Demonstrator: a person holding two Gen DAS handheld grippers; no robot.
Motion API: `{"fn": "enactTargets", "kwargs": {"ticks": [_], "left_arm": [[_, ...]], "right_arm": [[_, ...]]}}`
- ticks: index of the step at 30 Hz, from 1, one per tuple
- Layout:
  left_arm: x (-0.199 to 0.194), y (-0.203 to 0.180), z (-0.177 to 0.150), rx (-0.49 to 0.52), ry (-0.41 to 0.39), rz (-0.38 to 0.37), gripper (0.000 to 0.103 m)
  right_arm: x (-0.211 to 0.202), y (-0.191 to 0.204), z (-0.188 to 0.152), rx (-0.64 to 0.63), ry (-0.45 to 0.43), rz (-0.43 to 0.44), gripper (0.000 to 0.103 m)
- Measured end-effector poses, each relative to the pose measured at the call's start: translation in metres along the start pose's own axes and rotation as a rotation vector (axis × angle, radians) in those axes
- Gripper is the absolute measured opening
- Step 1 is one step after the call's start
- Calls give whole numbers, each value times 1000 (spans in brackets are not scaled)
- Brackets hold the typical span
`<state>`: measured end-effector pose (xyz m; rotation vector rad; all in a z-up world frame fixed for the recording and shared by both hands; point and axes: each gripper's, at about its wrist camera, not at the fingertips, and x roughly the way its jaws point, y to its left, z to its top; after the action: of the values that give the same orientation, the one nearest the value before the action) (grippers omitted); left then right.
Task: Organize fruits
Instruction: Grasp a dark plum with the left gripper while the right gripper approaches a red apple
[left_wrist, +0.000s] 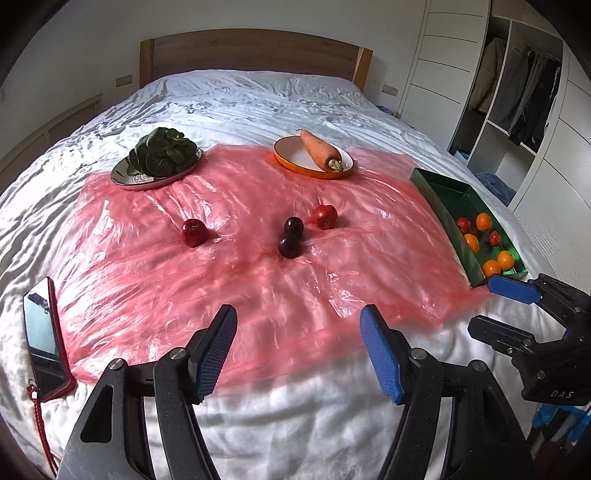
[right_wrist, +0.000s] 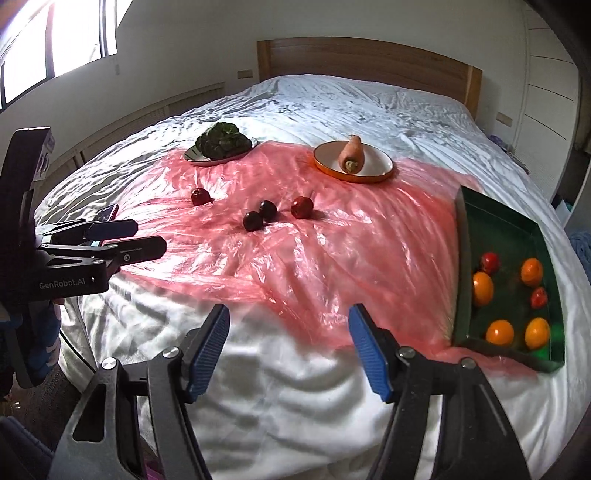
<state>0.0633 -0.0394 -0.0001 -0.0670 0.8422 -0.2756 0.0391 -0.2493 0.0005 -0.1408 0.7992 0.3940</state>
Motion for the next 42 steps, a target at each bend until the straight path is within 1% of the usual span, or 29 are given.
{"fn": "enactTargets", "kwargs": {"ticks": [3, 4, 6, 7, 8, 10, 15, 18, 23, 26, 29, 36, 42], "left_arm": [[15, 5, 9, -14, 22, -25, 59], [20, 6, 12, -17, 30, -31, 55], [32, 8, 18, -24, 48, -48, 42], [38, 9, 20, -28, 59, -59, 40], [44, 10, 23, -32, 67, -66, 39], [54, 9, 29, -33, 70, -70, 38], [78, 9, 46, -25, 67, -78, 29], [92, 10, 53, -23, 67, -70, 24], [116, 14, 58, -20, 71, -50, 23], [128, 17, 56, -23, 85, -51, 23], [133, 16, 55, -6, 80, -39, 23], [143, 27, 48, -12, 101, -29, 23], [145, 28, 45, -7, 95, -44, 23]], "right_arm": [[15, -3, 14, -29, -3, 30, 103], [20, -6, 19, -35, -5, 39, 103], [30, -9, 27, -50, -4, 55, 103], [35, -11, 30, -56, -3, 63, 103], [45, -16, 37, -67, 3, 79, 103], [51, -18, 40, -73, 6, 85, 103], [82, -29, 56, -95, 13, 118, 103], [92, -33, 60, -94, 15, 127, 103], [112, -41, 67, -94, 18, 142, 103], [121, -44, 71, -99, 22, 150, 103], [130, -47, 76, -109, 25, 155, 103], [149, -44, 90, -147, 34, 173, 103], [169, -35, 101, -203, 68, 177, 103]]}}
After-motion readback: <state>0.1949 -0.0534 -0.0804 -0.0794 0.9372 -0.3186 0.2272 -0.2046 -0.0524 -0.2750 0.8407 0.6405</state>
